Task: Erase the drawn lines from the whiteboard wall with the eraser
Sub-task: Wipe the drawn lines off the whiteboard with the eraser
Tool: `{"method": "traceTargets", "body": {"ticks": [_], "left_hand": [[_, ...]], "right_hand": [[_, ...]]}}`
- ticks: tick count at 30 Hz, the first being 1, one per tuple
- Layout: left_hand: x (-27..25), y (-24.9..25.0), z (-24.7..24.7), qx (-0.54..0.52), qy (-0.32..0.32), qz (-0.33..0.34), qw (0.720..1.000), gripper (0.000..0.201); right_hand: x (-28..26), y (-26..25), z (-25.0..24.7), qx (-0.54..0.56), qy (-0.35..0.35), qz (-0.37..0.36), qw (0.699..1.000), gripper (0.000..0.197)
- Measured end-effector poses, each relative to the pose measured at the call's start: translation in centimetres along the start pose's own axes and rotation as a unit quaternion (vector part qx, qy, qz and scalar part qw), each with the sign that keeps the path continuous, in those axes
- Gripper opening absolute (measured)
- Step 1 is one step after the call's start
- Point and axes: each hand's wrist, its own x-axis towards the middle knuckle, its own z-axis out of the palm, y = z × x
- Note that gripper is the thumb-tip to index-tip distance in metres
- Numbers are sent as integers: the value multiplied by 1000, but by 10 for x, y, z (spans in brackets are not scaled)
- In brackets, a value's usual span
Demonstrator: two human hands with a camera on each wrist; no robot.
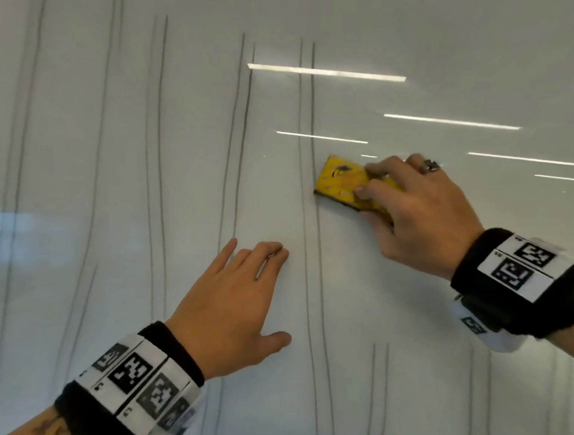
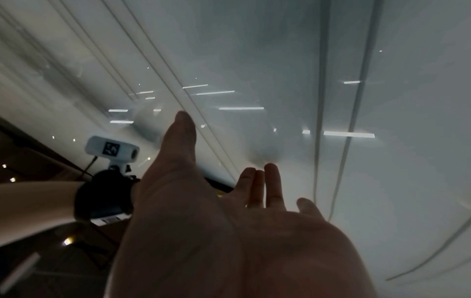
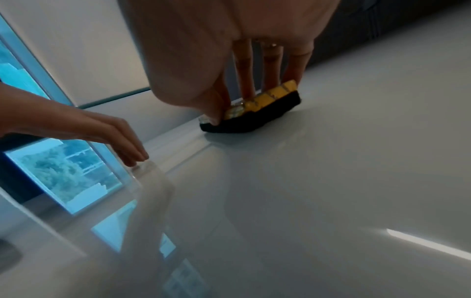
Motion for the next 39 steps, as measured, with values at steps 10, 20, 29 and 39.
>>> {"method": "traceTargets", "body": {"ticks": [10, 20, 29, 39], "left_hand": [[7, -32, -9, 16, 60, 43, 997, 88], [-11, -83, -17, -141, 184, 63, 971, 42], [-33, -128, -10, -101, 109, -30, 989, 61], [-23, -132, 4, -59, 87, 11, 994, 71]], "right_hand": [[201, 29, -31, -46, 9, 110, 993, 41], [80, -60, 21, -45, -31, -6, 998, 36], [-12, -77, 21, -65, -88, -96, 989, 44], [-37, -100, 31, -26, -34, 18, 999, 35]]}}
